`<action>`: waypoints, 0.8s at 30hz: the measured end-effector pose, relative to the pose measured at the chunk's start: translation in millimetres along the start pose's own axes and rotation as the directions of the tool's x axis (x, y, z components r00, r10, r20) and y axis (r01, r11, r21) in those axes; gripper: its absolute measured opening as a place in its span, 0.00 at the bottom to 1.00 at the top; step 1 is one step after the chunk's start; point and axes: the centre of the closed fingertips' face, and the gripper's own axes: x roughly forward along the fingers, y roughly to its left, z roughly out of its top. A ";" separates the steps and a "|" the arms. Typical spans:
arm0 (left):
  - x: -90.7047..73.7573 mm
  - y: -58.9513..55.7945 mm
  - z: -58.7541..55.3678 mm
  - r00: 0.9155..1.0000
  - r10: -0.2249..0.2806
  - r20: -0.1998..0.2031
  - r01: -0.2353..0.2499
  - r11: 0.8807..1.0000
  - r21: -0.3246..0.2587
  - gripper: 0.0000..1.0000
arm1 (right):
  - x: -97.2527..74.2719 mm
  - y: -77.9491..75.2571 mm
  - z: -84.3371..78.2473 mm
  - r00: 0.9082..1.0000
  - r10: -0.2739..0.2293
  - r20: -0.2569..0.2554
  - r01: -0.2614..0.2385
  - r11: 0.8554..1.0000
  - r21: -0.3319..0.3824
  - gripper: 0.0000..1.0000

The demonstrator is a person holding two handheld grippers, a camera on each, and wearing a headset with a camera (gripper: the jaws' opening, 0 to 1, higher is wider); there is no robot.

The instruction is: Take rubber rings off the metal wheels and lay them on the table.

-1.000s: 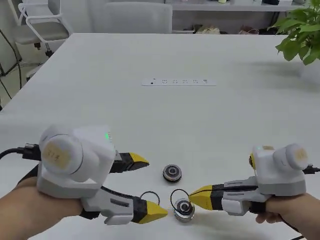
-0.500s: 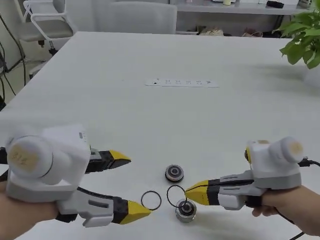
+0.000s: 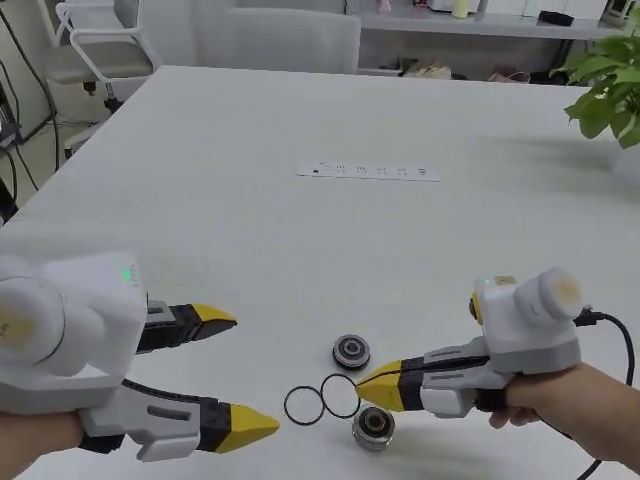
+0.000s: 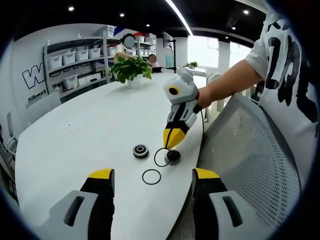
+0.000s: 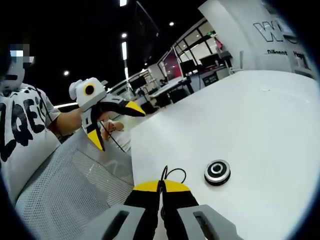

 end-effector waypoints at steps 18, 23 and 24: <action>-7.2 4.0 -4.0 1.000 0.029 0.007 -0.029 0.999 -0.029 0.60 | 32.0 4.4 1.2 0.997 0.049 -0.057 -0.051 0.998 -0.029 0.00; -9.2 6.3 -6.4 0.999 0.037 0.006 -0.037 0.999 -0.036 0.60 | 41.0 3.5 -2.5 0.995 0.057 -0.079 -0.060 0.998 -0.032 0.00; -9.6 6.8 -6.9 0.999 0.038 0.006 -0.038 0.999 -0.038 0.60 | 42.5 3.2 -3.2 0.995 0.058 -0.083 -0.061 0.998 -0.031 0.00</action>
